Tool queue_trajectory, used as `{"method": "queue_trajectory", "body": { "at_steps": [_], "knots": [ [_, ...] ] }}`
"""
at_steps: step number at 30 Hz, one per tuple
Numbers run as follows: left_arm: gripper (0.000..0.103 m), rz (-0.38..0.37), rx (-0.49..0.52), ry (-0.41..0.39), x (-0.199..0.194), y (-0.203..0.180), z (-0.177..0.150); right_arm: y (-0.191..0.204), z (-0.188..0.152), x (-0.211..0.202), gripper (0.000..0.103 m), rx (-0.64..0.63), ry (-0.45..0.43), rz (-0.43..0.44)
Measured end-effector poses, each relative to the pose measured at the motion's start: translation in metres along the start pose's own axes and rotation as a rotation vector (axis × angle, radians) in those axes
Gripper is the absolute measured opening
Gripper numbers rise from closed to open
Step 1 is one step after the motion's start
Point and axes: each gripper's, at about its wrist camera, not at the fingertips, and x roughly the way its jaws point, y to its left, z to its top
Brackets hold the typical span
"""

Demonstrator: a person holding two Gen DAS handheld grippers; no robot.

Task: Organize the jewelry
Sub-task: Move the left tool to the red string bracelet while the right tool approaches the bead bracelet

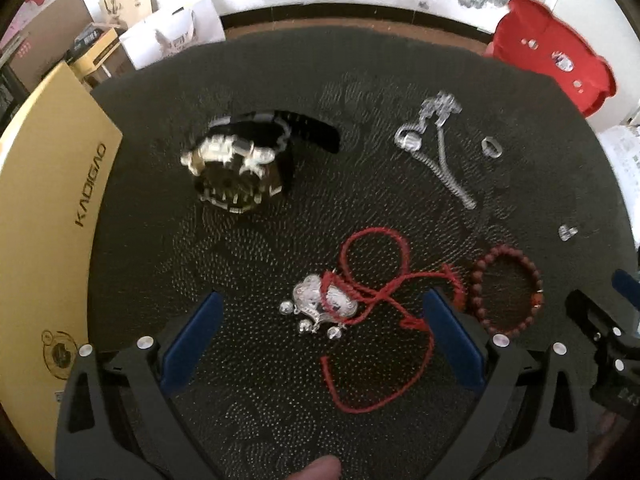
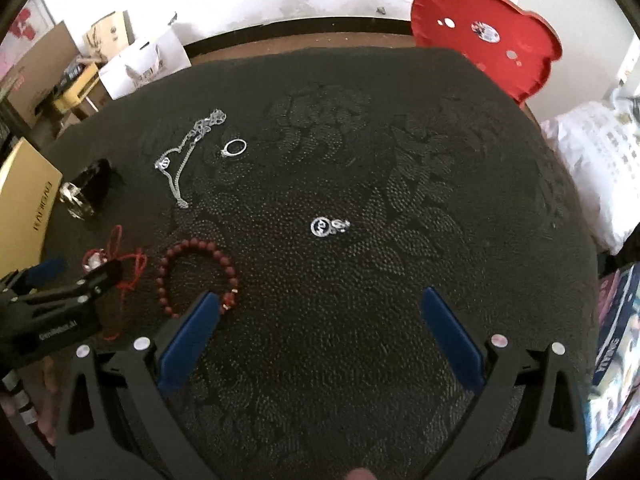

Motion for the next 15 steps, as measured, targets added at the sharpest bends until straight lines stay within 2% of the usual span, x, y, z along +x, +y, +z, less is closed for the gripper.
{"method": "queue_trajectory", "body": {
  "at_steps": [1,3,4,6,7,10,15],
  "knots": [
    [0.098,-0.015,-0.006,0.073,-0.001,0.0,0.003,0.0,0.001,-0.003,0.098,0.007,-0.004,0.012],
    [0.098,-0.11,-0.019,0.093,-0.013,-0.001,0.004,0.001,0.002,-0.01,0.098,0.014,-0.03,0.025],
    [0.098,-0.082,-0.01,0.063,-0.019,-0.004,0.005,0.005,0.004,-0.009,0.098,0.004,-0.033,0.018],
    [0.098,0.032,0.042,-0.01,-0.019,-0.011,0.005,0.007,0.004,-0.001,0.098,-0.001,-0.007,0.015],
    [0.098,0.043,0.06,0.004,-0.013,-0.012,0.005,0.007,0.004,0.002,0.098,-0.001,0.004,0.022],
    [0.098,-0.024,0.003,0.058,0.005,-0.003,0.004,0.007,0.002,0.01,0.098,-0.013,0.014,0.006],
    [0.098,-0.018,0.003,0.008,0.012,0.001,0.008,0.006,0.003,0.015,0.098,-0.018,0.015,0.025]
  ]
}}
